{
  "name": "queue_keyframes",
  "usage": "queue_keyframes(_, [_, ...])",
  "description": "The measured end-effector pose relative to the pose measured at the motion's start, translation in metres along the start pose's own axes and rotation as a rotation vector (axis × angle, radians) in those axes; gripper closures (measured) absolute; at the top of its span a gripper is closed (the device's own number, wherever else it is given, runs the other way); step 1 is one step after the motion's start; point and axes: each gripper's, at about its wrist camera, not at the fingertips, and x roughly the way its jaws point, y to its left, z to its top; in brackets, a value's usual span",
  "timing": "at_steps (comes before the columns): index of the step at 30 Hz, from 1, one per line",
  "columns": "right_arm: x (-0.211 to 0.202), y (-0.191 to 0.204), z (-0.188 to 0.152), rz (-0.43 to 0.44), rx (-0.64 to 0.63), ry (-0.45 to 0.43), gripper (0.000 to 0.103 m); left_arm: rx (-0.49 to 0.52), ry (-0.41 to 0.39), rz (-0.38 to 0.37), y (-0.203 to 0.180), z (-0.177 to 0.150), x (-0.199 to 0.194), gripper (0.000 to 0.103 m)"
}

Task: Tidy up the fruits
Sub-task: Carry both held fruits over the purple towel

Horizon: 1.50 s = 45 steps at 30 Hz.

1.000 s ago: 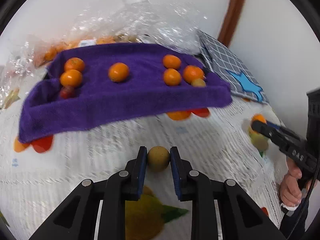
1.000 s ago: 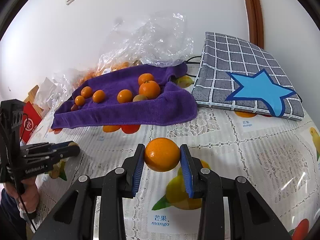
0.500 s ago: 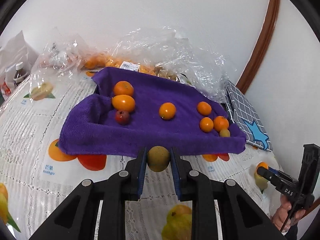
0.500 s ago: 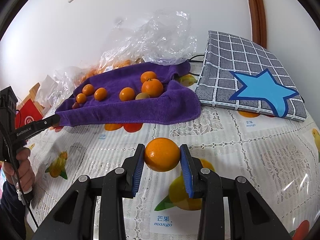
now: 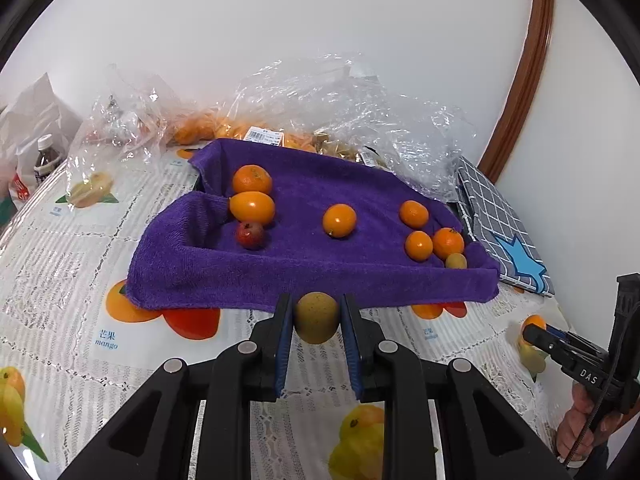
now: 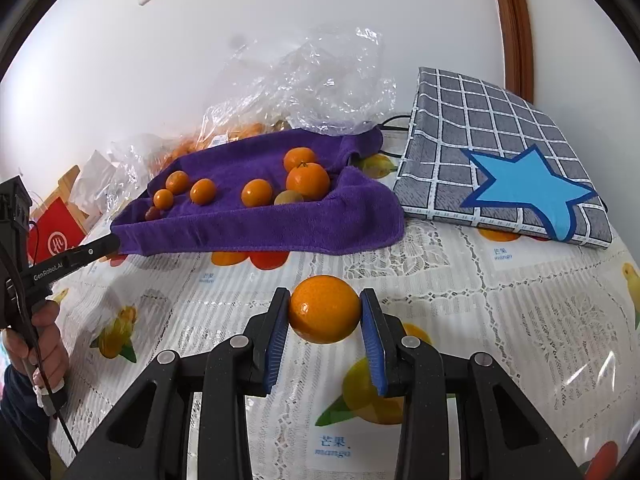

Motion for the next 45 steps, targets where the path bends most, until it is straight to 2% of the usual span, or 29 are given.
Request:
queue_keyframes(7, [0.002, 0.014, 0.007, 0.013, -0.026, 0.011, 0.068, -0.026, -0.002, 0.021, 0.006, 0.002, -0.001, 0.080])
queue_keyframes(22, [0.005, 0.043, 0.036, 0.030, -0.045, -0.026, 0.068, -0.070, -0.025, 0.050, 0.015, 0.006, -0.006, 0.080])
queue_keyframes(27, [0.011, 0.052, 0.044, 0.012, -0.055, -0.028, 0.068, -0.093, -0.053, 0.053, 0.021, 0.007, -0.015, 0.080])
queue_keyframes(33, [0.016, 0.065, 0.057, 0.001, -0.070, -0.018, 0.068, -0.148, -0.046, 0.061, 0.033, 0.008, -0.014, 0.080])
queue_keyframes(36, [0.015, 0.072, 0.067, 0.012, -0.069, -0.020, 0.068, -0.136, -0.039, 0.082, 0.034, 0.009, -0.013, 0.080])
queue_keyframes(40, [0.016, 0.079, 0.080, 0.026, -0.077, -0.029, 0.068, -0.114, -0.042, 0.114, 0.034, 0.020, -0.015, 0.080])
queue_keyframes(45, [0.022, 0.084, 0.099, 0.034, -0.085, -0.028, 0.068, -0.118, -0.041, 0.110, 0.036, 0.055, -0.020, 0.080])
